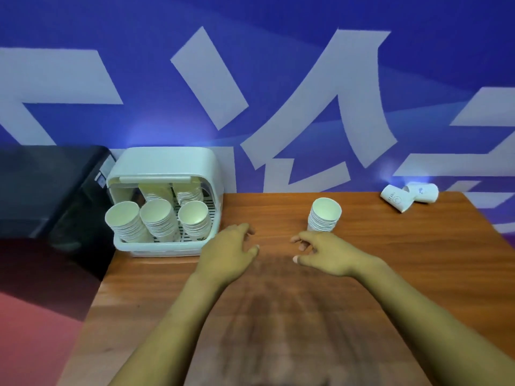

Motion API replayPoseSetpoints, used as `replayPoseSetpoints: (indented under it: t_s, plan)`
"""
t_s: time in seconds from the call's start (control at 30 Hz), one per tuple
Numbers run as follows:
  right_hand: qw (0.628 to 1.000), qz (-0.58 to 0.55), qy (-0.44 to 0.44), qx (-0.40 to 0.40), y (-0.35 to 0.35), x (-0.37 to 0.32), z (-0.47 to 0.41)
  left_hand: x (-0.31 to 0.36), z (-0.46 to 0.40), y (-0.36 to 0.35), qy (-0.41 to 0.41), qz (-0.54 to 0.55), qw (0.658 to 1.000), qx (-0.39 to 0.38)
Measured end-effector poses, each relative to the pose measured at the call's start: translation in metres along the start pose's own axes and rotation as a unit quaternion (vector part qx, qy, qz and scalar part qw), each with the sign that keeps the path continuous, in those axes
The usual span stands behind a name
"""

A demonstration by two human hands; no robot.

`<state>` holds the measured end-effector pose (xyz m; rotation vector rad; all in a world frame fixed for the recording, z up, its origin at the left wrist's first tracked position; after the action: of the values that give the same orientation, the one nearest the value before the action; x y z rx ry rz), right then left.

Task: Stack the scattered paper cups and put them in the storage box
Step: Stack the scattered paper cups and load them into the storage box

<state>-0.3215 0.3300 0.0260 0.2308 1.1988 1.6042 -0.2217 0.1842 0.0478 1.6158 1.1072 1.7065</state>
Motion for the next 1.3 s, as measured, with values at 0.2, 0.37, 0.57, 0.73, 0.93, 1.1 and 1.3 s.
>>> replayPoseSetpoints:
  t_s: [0.2,0.37,0.57,0.73,0.93,1.1,1.3]
  plan:
    - [1.0,0.004,-0.002,0.011,0.046,0.104,0.02,0.103,-0.025,-0.078,-0.026,-0.045,0.996,-0.066]
    - [1.0,0.014,-0.023,-0.008,0.059,0.156,0.022,0.135,-0.03,-0.122,-0.006,-0.043,0.991,-0.124]
    - [0.999,0.002,-0.039,-0.012,0.067,0.172,0.012,0.163,-0.083,-0.13,-0.052,0.001,0.994,-0.098]
    - [0.995,-0.018,-0.089,0.034,0.102,0.224,-0.003,0.184,-0.129,-0.151,-0.069,0.016,0.993,-0.091]
    - [0.992,-0.058,-0.102,0.045,0.143,0.292,-0.028,0.218,-0.183,-0.177,-0.076,-0.036,0.991,-0.107]
    - [0.993,-0.044,-0.089,0.058,0.185,0.355,-0.061,0.246,-0.24,-0.208,-0.042,-0.056,0.991,-0.111]
    - [0.994,0.009,-0.087,0.06,0.219,0.421,-0.112,0.267,-0.313,-0.257,-0.033,-0.108,0.981,-0.156]
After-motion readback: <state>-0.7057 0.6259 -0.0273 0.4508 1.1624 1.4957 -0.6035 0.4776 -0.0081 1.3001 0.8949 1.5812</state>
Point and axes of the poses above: each hand's wrist, its own z-axis away from the middle knuckle, its own y-axis out of the back of the hand, x = y × z, the point moved 9 cm from there along -z, towards the middle knuckle, and after that the axes turned 15 degrees about -y, right-handed, at the moved point
